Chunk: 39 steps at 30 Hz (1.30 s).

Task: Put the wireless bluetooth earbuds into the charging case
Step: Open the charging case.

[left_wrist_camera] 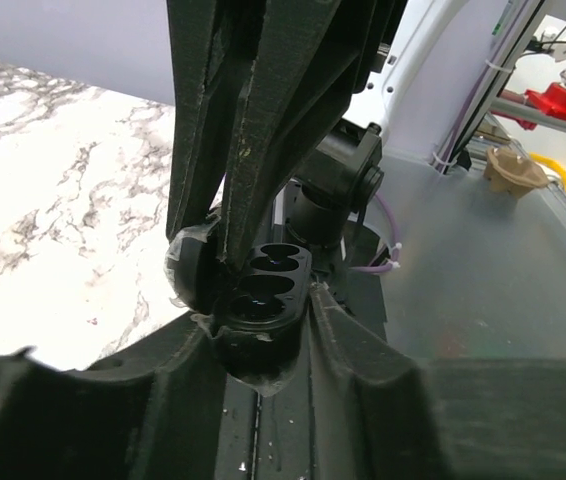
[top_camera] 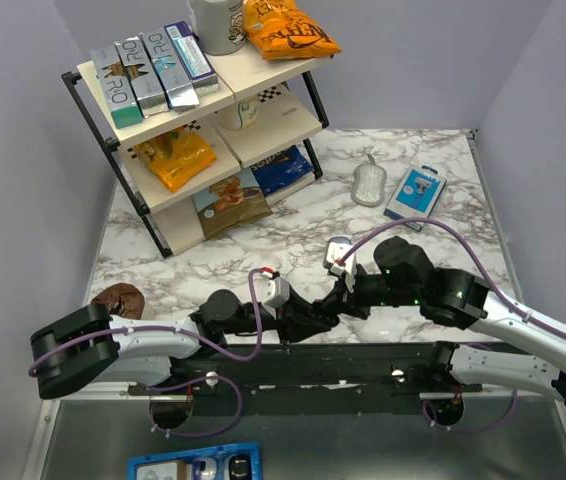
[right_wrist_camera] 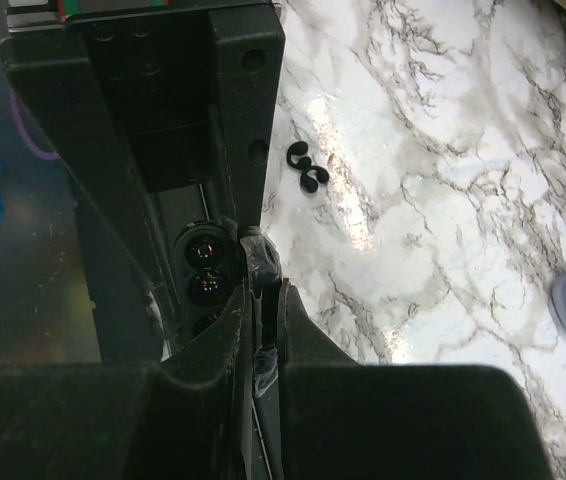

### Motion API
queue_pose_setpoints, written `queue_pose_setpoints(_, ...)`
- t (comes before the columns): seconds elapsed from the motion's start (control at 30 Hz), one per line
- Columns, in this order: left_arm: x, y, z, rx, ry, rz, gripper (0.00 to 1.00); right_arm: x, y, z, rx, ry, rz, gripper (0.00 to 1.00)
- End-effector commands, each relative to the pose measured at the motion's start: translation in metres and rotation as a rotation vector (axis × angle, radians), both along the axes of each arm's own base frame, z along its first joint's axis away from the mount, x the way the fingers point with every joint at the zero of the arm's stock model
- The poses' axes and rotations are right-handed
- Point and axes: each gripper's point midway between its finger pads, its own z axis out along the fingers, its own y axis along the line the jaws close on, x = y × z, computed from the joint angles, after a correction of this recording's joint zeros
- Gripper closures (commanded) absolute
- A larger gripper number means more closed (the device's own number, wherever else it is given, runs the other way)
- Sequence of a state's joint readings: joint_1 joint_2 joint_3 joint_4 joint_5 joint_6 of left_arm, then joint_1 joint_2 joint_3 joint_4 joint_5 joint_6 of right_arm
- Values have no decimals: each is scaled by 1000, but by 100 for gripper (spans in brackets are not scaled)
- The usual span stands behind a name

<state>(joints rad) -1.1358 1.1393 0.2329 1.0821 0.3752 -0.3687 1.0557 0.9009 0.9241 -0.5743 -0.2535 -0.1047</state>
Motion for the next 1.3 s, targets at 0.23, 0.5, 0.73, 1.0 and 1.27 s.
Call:
queue_pose_setpoints(0.23, -1, 1, 4, -37, -10, -6, 96, -9, 1, -3, 13, 26, 25, 97)
queue_pose_setpoints(0.5, 1, 8, 2, -42, -20, 19, 100, -10, 1, 11, 51, 29, 15, 47)
queue_pose_setpoints(0.73, 6, 14, 1, -47, -14, 64, 100, 7, -6, 39, 128, -16, -117, 24)
queue_pose_setpoints(1.0, 39, 57, 2, -32, 25, 342, 100, 66, -37, 13, 205, 42, -623, 17)
queue_pose_setpoints(1.27, 72, 125, 1, -69, 71, 682, 100, 52, 18, -73, 129, 326, -513, 42)
